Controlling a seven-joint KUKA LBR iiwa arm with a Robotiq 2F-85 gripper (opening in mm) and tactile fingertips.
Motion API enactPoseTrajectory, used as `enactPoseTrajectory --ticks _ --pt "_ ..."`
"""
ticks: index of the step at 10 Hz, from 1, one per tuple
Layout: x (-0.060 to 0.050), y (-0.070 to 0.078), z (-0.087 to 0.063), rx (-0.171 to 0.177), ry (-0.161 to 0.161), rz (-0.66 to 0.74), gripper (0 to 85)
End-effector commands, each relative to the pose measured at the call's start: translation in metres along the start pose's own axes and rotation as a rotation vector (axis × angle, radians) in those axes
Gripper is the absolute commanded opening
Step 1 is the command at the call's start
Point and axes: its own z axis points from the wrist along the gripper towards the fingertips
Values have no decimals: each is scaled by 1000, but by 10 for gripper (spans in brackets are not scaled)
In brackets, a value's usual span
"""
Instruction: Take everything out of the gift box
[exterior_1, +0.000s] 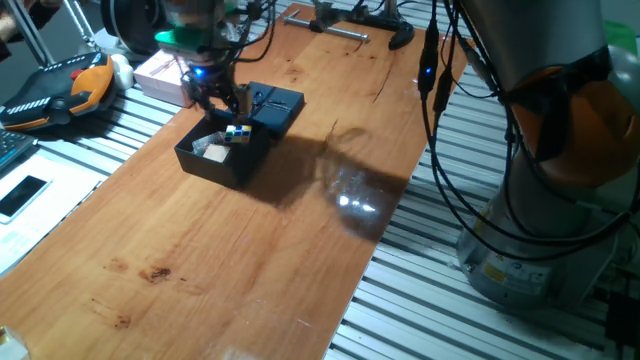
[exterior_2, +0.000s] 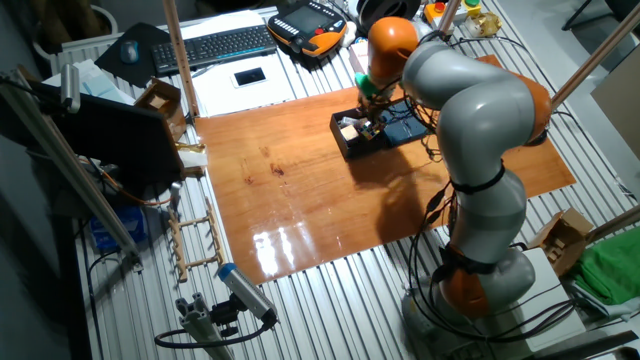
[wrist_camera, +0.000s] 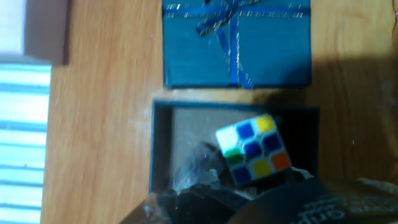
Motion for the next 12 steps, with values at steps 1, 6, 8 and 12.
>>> enactPoseTrajectory --ticks 1,6,8,12 --pt "5 2 1 4 1 1 613" --pt "28 4 28 29 9 2 640" --pt "31 4 38 37 12 -24 643" --pt "36 6 46 35 26 -46 663"
